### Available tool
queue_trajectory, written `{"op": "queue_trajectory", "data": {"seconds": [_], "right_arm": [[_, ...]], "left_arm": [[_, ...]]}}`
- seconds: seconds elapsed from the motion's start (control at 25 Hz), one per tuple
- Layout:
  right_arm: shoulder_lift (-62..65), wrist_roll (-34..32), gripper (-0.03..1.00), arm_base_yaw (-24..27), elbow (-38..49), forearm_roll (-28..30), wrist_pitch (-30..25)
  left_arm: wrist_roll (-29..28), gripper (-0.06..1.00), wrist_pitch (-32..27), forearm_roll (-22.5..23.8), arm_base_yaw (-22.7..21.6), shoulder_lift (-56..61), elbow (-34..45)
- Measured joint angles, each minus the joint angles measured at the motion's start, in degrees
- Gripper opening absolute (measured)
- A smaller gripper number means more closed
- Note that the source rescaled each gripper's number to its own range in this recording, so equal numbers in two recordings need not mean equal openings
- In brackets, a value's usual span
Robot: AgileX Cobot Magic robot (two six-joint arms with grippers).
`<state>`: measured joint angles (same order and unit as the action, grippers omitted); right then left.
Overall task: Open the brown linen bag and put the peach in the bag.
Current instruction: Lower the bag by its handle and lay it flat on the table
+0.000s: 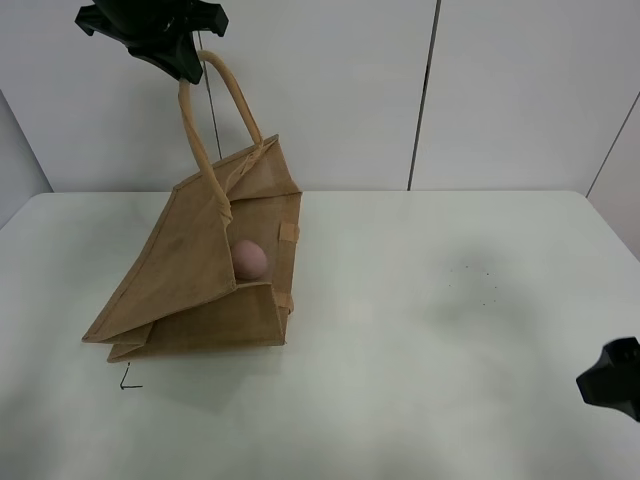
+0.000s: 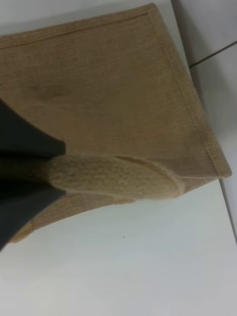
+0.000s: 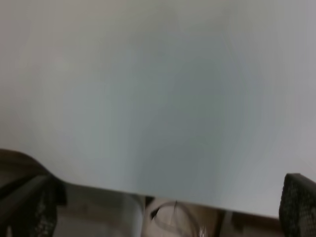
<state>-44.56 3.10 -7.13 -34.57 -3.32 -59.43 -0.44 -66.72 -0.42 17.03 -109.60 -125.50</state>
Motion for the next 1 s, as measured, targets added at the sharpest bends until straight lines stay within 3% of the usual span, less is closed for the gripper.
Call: {"op": "queue_trajectory", "data": {"seconds": [0.16,0.36,0.64,0.88,1.0], "right_arm": [[12.9,2.3,1.0,0.0,5.4,-0.3,0.9],[23.1,2.7,1.0,0.0,5.9,-0.4,0.8],[25.1,2.7,1.0,0.4,5.9,-0.7,0.8],[29.1,2.7,1.0,6.3,5.9,-0.9,0.8],[32.5,2.7,1.0,6.9,5.9,-0.9,0.8]], "left_arm": [[0.0,0.0,0.0,0.0,0.0,0.0,0.0],[0.0,0.0,0.0,0.0,0.0,0.0,0.0],[0.1,0.0,0.0,0.0,0.0,0.0,0.0],[0.1,0.0,0.0,0.4,0.0,0.0,0.0],[0.1,0.0,0.0,0.4,0.0,0.0,0.0]]}}
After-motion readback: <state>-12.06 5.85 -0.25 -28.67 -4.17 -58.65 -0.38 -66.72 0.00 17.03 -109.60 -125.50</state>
